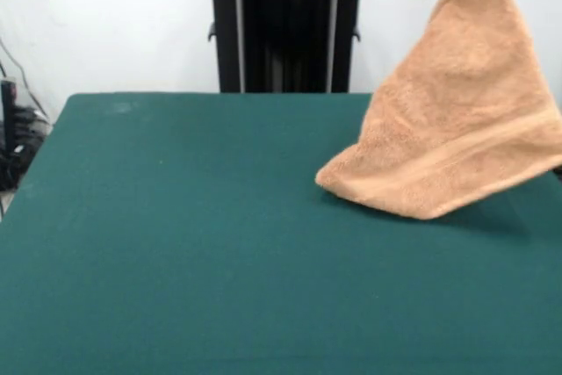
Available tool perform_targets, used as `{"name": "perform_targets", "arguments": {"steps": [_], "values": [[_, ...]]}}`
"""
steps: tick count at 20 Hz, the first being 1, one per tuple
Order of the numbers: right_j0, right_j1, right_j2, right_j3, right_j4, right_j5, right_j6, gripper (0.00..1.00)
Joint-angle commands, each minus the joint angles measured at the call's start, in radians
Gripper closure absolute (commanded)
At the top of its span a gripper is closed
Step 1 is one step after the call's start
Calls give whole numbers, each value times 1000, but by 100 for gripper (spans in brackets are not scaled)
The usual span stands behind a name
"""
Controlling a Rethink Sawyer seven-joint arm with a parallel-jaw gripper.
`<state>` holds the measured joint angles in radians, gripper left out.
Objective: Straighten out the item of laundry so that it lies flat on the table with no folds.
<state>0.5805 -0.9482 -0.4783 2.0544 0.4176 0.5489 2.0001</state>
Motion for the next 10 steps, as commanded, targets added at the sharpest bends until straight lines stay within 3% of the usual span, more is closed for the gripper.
{"name": "perform_targets", "arguments": {"steps": [1,10], "values": [[100,-47,-72,-121,-19,300,430,100],[145,-82,-62,-164,-21,384,518,100]]}}
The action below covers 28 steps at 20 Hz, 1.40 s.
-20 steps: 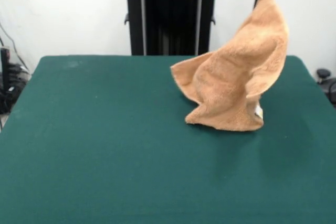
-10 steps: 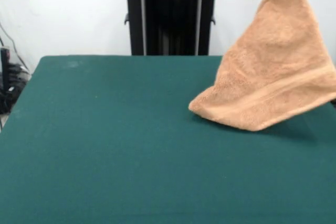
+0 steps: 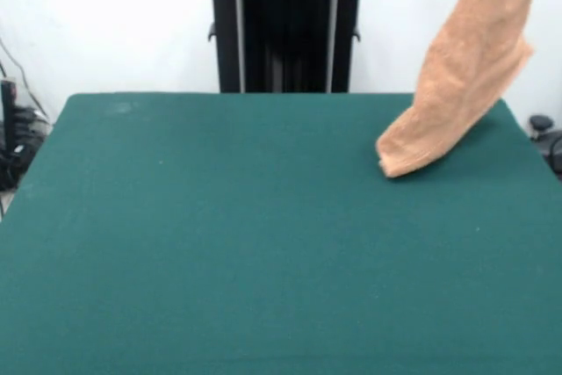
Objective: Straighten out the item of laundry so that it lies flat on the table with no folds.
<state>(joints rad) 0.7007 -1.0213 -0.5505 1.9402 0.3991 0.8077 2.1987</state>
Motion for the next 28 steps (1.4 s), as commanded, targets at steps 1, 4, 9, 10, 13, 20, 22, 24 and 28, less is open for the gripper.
{"name": "perform_targets", "arguments": {"steps": [1,4,9,10,13,20,22,24,28], "values": [[31,-8,13,-59,-2,134,333,100],[47,-21,12,-78,-1,165,370,100],[77,-22,21,-94,11,179,446,100],[83,-26,20,-99,15,194,465,100],[123,-27,13,-139,15,238,540,100],[185,7,24,-186,49,248,701,100],[189,25,31,-204,52,244,730,100],[182,36,38,-219,52,248,741,100],[167,60,61,-216,61,200,758,100]]}}
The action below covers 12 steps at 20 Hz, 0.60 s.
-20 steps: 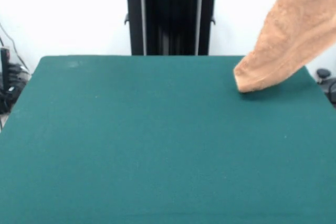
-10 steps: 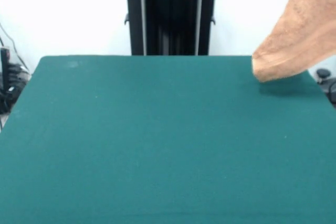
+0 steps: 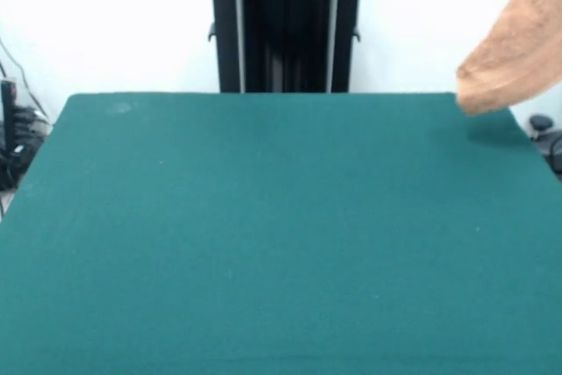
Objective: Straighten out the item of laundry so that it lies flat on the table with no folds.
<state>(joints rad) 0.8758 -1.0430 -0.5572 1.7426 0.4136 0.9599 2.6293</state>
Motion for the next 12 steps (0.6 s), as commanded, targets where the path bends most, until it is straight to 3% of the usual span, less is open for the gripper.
{"name": "perform_targets", "arguments": {"steps": [1,4,12], "values": [[-12,94,79,-11,54,18,333,100],[0,142,100,-6,77,-56,394,100],[57,242,93,-96,131,-74,553,100]]}}
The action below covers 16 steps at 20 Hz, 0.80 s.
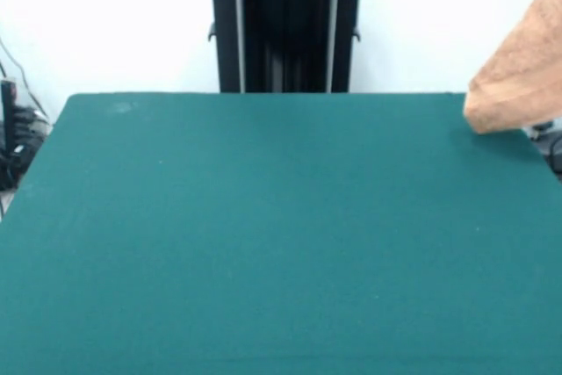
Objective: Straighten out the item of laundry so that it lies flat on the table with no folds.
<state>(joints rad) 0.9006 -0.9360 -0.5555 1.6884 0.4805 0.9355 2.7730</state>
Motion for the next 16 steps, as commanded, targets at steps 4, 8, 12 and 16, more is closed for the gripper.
{"name": "perform_targets", "arguments": {"steps": [4,8,12,16], "values": [[32,175,95,-62,88,-73,421,100],[43,225,52,-119,112,23,567,100],[35,264,-2,-164,133,133,717,100],[22,277,-12,-186,159,164,809,100]]}}
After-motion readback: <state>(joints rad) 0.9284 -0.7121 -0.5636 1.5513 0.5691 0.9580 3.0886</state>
